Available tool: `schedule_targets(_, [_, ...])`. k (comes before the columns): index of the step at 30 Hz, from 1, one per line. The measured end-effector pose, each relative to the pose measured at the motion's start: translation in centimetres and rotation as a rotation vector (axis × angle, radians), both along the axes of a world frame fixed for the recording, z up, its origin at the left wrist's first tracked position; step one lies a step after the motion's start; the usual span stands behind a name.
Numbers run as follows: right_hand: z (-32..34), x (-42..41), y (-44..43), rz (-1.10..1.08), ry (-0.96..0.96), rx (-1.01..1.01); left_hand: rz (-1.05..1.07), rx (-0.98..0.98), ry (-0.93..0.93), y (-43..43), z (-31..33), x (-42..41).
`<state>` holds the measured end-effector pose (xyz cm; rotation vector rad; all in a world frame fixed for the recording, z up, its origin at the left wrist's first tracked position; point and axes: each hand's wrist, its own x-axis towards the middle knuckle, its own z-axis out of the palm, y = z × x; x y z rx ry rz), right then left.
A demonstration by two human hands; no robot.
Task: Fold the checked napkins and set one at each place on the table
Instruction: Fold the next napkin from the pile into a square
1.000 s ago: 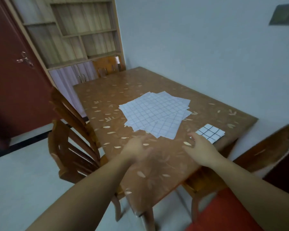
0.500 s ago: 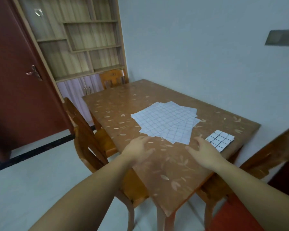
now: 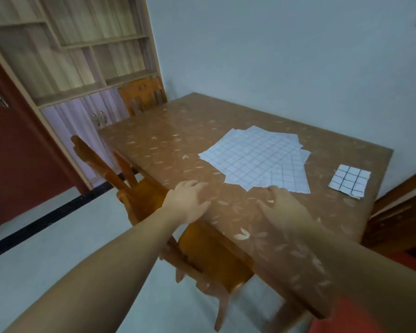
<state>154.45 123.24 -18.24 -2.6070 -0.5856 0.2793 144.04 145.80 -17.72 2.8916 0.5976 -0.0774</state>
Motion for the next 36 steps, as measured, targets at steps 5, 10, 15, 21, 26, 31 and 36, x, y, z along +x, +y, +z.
schedule_targets(5, [-1.1,3.3,3.5,-0.073,0.054,-0.017,-0.065,-0.029,0.031,4.4,-1.1,3.8])
schedule_targets(10, [-2.5,7.8,7.4,-0.159,0.132,0.03,-0.082,0.007,0.066,8.7,-1.3,8.0])
schedule_targets(15, [-4.5,10.9,9.4,-0.25,0.166,-0.012,-0.13,0.002,0.077,12.7,-2.3,12.8])
schedule_targets(21, [-7.6,13.6,11.9,-0.277,0.199,-0.096,-0.294,-0.013,0.087,16.3,-5.2,19.5])
schedule_targets(26, [-11.3,15.4,14.6,-0.396,0.237,-0.141,-0.411,-0.106,0.167,20.0,-9.3,25.8])
schedule_targets(31, [-14.0,16.2,18.9,-0.446,0.219,-0.197,-0.527,-0.082,0.252,22.0,-12.8,29.6])
schedule_targets(36, [-17.4,17.7,21.5,-0.368,0.109,-0.311,-0.633,0.085,0.36,21.8,-16.7,32.8])
